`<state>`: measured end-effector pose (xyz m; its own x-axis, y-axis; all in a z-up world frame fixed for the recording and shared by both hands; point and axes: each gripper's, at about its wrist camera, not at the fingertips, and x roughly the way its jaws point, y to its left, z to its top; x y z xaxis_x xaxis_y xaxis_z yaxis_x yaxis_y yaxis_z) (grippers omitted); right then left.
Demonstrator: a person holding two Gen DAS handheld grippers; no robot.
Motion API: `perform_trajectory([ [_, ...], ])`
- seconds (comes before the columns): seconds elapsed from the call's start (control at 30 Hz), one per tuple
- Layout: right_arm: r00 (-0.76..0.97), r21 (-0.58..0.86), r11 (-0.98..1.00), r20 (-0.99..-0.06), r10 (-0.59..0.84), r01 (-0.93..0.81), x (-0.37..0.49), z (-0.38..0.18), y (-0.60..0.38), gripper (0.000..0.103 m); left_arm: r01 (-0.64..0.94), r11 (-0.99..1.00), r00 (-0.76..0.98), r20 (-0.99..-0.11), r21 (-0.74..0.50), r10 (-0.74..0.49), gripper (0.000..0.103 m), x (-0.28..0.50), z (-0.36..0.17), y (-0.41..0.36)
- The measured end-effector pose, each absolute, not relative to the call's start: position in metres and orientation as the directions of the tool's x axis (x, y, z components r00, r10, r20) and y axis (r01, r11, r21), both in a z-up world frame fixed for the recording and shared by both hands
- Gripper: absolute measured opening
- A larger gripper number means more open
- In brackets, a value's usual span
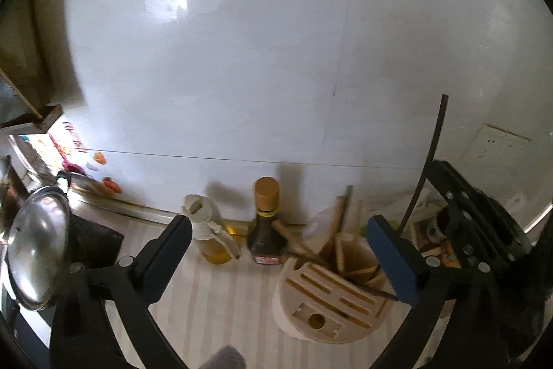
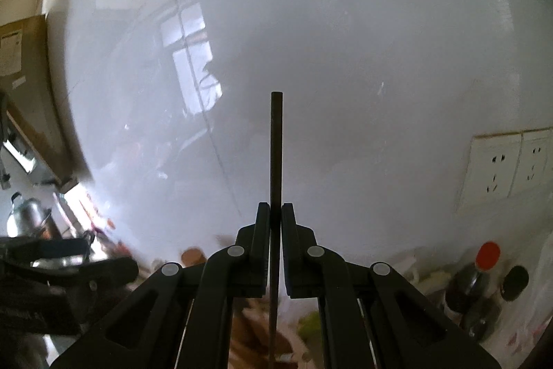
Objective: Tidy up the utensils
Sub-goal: 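Insert both dark chopsticks into the holder and open both tools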
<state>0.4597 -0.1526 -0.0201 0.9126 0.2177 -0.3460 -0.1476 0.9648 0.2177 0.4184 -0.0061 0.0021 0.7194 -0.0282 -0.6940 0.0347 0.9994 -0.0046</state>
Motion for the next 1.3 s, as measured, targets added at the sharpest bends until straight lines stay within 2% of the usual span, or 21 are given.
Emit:
perform_trajectory([
  [0.07,0.907,0.223,0.964,-0.359,0.219,-0.145,0.452,-0.022,-0.155,0.023,0.011,1.000,0.721,-0.693,0.010,-0.001,0.103,0.414,0.000,-0.001],
  [0.1,0.906,0.228,0.964,-0.365,0.215,-0.137,0.446,-0.022,-0.157,0.040,0.002,1.000,0.722,-0.692,0.011,0.006,0.103,0.410,-0.001,0.001],
  [0.13,0.906,0.236,0.962,-0.364,0.216,-0.135,0.439,-0.021,-0.159,0.050,-0.003,1.000,0.727,-0.687,0.011,0.010,0.103,0.405,-0.002,0.004],
  [0.37,0.893,0.235,0.970,-0.421,0.159,-0.062,0.391,-0.019,-0.169,0.070,-0.008,1.000,0.735,-0.678,0.024,0.022,0.103,0.370,-0.010,0.018],
  [0.53,0.883,0.238,0.971,-0.457,0.109,0.004,0.353,-0.028,-0.169,0.077,-0.007,0.999,0.714,-0.700,0.033,0.029,0.103,0.354,-0.020,0.026],
  [0.63,0.870,0.293,0.956,-0.477,0.126,0.022,0.347,-0.028,-0.172,0.077,-0.020,0.999,0.693,-0.719,0.037,0.041,0.103,0.356,-0.023,0.029],
  [0.73,0.868,0.319,0.947,-0.479,0.133,0.031,0.342,-0.019,-0.183,0.073,-0.025,0.998,0.693,-0.718,0.059,0.060,0.103,0.362,-0.022,0.028],
  [0.83,0.840,0.358,0.933,-0.501,0.210,-0.019,0.359,-0.012,-0.183,0.069,-0.044,0.998,0.661,-0.747,0.053,0.069,0.103,0.378,-0.024,0.030],
  [0.97,0.770,0.434,0.899,-0.552,0.320,-0.063,0.411,-0.009,-0.183,0.039,-0.101,0.992,0.625,-0.771,0.077,0.123,0.103,0.404,-0.023,0.038],
  [1.17,0.667,0.424,0.901,-0.645,0.373,-0.094,0.484,-0.023,-0.173,0.038,-0.120,0.985,0.569,-0.804,0.126,0.172,0.103,0.441,-0.037,0.043],
  [1.3,0.641,0.443,0.892,-0.661,0.391,-0.089,0.514,-0.034,-0.172,0.038,-0.153,0.981,0.532,-0.826,0.122,0.186,0.103,0.460,-0.049,0.051],
])
